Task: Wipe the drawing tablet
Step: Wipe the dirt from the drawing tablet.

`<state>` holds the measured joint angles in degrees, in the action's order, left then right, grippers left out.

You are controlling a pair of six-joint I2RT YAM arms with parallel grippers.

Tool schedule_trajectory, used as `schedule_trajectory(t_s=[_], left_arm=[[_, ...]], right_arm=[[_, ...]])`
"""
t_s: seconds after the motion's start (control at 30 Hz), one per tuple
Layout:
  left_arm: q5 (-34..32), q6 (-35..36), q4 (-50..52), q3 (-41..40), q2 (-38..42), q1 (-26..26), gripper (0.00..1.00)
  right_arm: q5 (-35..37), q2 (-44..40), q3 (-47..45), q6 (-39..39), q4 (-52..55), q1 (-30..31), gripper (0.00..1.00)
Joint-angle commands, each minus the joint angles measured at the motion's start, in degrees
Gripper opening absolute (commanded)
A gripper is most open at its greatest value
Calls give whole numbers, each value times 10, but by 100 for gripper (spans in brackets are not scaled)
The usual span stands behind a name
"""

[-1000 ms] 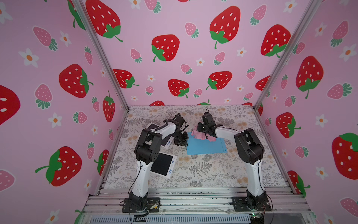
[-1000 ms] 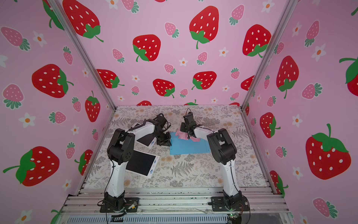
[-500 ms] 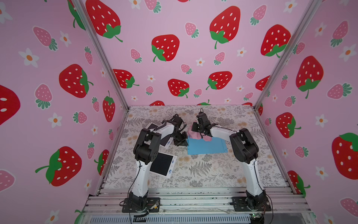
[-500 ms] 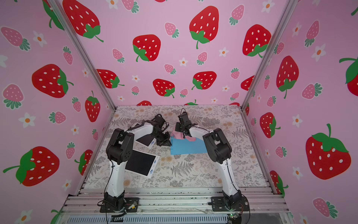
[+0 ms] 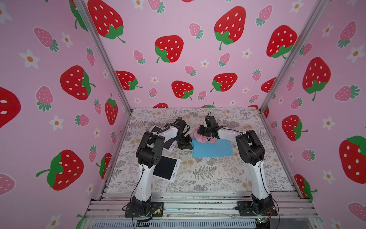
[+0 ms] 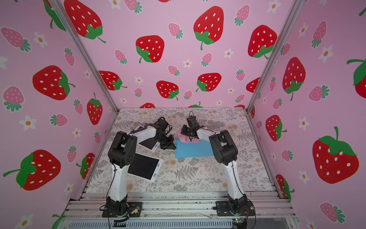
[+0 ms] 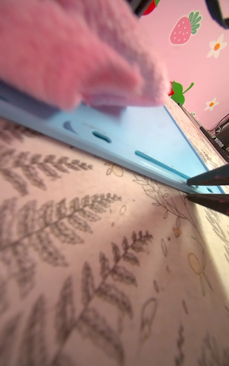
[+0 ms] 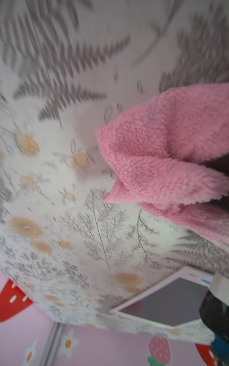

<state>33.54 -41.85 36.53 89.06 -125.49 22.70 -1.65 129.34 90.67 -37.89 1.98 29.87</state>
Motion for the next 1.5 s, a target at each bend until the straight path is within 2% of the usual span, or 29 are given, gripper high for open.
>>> schedule_trajectory(t_s=[0.0, 0.1, 0.2, 0.4, 0.53, 0.6, 0.73, 0.83, 0.97, 1.1, 1.17, 1.3, 1.4, 1.47], left_arm=[[-83, -6, 25, -35, -48, 5, 13], [-84, -7, 26, -33, -48, 5, 13], [-85, -8, 28, -29, -51, 4, 13], [-86, -12, 24, -32, -51, 5, 13], [-87, -14, 23, -30, -54, 5, 12], [-87, -14, 23, -27, -55, 5, 12], [-88, -14, 25, -23, -56, 5, 12], [-86, -14, 27, -22, -57, 5, 12], [-88, -15, 28, -21, -55, 5, 12], [-87, -17, 26, -23, -55, 5, 12], [-86, -19, 23, -23, -56, 5, 12], [-86, -20, 24, -19, -59, 5, 12], [-86, -20, 24, -15, -60, 5, 12], [-86, -19, 27, -13, -59, 5, 12]], right_arm=[[-10, 4, 32, 34, 36, 40, 0], [-28, 36, 88, 36, 48, 81, 0], [-30, 50, 105, 15, 57, 85, 0], [-26, 5, 11, -4, 45, 7, 0], [-31, -39, -36, 28, 35, -19, 0], [-42, -47, -39, 44, 36, -7, 0], [-48, -32, -11, 68, 36, 57, 0], [-41, -13, 9, 55, 41, 82, 0], [-26, -23, -28, 33, 42, 49, 0], [-9, -69, -107, 34, 32, 0, 0], [-7, -97, -142, 47, 25, -6, 0], [-26, -123, -163, 70, 10, 40, 0], [-43, -113, -146, 75, 1, 98, 0], [-34, -114, -146, 66, 1, 111, 0]])
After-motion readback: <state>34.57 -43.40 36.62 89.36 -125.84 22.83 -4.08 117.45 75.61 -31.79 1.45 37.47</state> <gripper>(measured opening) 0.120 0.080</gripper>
